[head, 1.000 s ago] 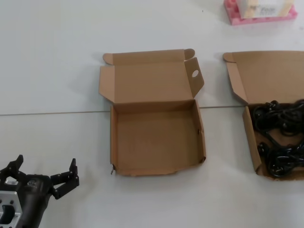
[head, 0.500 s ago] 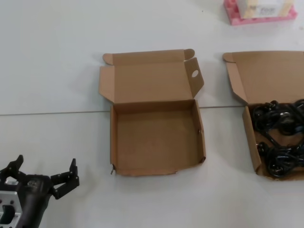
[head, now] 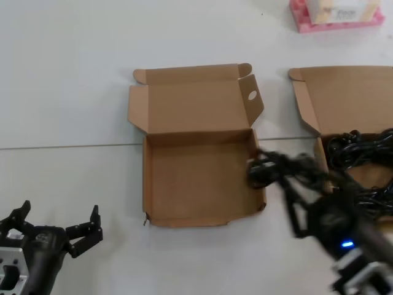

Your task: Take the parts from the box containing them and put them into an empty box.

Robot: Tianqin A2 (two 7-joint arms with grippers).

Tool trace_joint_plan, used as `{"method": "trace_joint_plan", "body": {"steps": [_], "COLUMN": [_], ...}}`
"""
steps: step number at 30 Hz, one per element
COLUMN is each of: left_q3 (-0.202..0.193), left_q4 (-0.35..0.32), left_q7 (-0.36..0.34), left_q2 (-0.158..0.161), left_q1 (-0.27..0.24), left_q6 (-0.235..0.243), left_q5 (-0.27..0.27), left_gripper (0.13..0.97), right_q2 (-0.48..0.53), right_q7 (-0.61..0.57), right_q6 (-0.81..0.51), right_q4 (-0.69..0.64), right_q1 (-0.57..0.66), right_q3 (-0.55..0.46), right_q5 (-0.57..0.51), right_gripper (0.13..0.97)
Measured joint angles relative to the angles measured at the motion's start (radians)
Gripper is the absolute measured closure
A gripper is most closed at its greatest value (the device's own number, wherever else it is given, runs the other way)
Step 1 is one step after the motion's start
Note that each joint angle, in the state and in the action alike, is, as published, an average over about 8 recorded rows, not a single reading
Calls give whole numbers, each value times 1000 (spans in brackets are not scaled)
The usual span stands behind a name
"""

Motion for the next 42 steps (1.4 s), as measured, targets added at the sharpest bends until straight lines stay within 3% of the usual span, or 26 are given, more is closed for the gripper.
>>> {"method": "trace_joint_plan", "body": {"steps": [10, 18, 24, 38, 42], "left_q3": [0, 0, 0, 0, 0], "left_q4": [0, 0, 0, 0, 0], "left_q7": [0, 0, 0, 0, 0], "left_q2": [0, 0, 0, 0, 0], "left_q1": [0, 0, 0, 0, 0], "left_q6": [0, 0, 0, 0, 0], "left_q5": [0, 0, 0, 0, 0], "left_gripper": [132, 132, 132, 132, 132], "right_q2": [-180, -308, -353, -356, -356], "right_q7": [0, 0, 0, 0, 0], "right_q6": [47, 129, 168, 171, 171], "right_q4": [-181, -389, -474, -480, -480], "right_q1": [203, 320, 358, 360, 360], "right_q3": [-253, -376, -408, -410, -410], "right_q5": [-161, -229, -250, -251, -251], "right_gripper": [880, 881, 881, 851, 803]}}
